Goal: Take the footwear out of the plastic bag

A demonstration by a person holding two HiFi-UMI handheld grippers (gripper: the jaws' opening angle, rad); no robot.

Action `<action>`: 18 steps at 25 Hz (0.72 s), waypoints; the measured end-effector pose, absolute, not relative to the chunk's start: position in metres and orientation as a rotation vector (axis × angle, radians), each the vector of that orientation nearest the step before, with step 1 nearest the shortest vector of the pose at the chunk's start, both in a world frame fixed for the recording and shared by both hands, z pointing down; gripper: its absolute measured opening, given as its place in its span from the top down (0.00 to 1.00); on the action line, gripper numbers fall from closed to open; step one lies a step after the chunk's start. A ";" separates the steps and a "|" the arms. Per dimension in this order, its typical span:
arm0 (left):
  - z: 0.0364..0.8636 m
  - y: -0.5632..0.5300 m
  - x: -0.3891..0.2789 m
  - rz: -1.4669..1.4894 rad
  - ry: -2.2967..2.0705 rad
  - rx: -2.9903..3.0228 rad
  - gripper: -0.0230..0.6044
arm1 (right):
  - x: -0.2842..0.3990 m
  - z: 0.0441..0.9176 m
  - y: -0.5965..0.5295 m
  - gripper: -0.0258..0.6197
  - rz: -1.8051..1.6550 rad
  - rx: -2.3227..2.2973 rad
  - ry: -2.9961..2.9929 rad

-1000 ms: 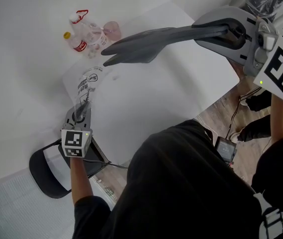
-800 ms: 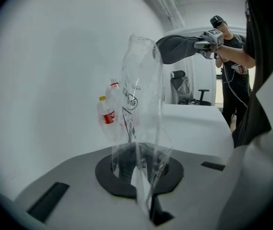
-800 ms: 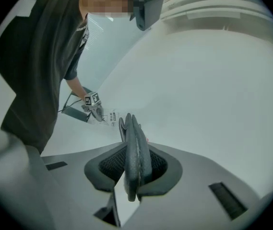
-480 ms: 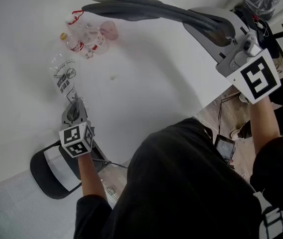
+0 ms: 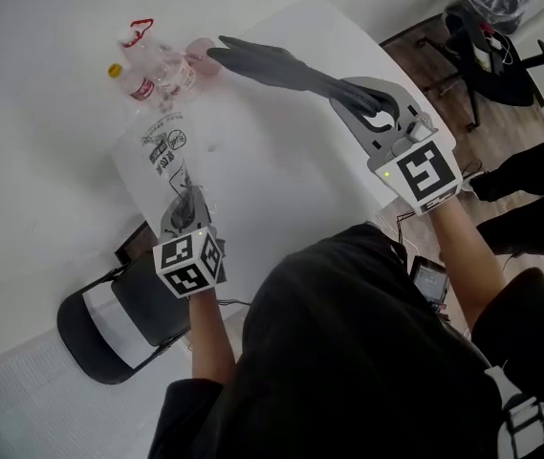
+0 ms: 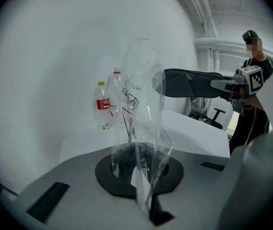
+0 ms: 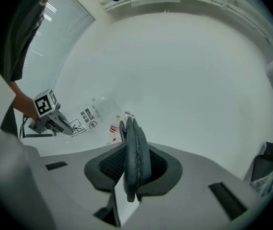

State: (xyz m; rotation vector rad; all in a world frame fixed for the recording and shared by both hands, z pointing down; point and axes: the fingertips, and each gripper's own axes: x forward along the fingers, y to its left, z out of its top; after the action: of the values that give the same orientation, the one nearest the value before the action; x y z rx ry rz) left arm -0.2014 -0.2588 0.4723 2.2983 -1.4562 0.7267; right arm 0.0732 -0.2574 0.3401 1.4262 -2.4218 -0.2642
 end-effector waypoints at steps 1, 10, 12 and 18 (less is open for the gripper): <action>0.477 -0.254 -0.197 0.730 -1.435 2.294 0.92 | 0.075 0.346 -0.256 0.84 -0.235 1.446 -2.411; 0.495 -0.240 -0.190 0.780 -1.375 2.280 0.92 | 0.086 0.352 -0.254 0.84 -0.186 1.491 -2.393; 0.495 -0.239 -0.189 0.783 -1.367 2.280 0.92 | 0.087 0.350 -0.254 0.84 -0.188 1.494 -2.390; 0.496 -0.237 -0.186 0.788 -1.358 2.286 0.92 | 0.088 0.352 -0.252 0.84 -0.196 1.496 -2.395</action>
State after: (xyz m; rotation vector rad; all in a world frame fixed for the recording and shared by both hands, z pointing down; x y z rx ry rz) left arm -0.1860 -0.2371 0.4965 2.2856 -1.3585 0.7882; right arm 0.0879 -0.2518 0.3518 1.4962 -2.3951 -0.1963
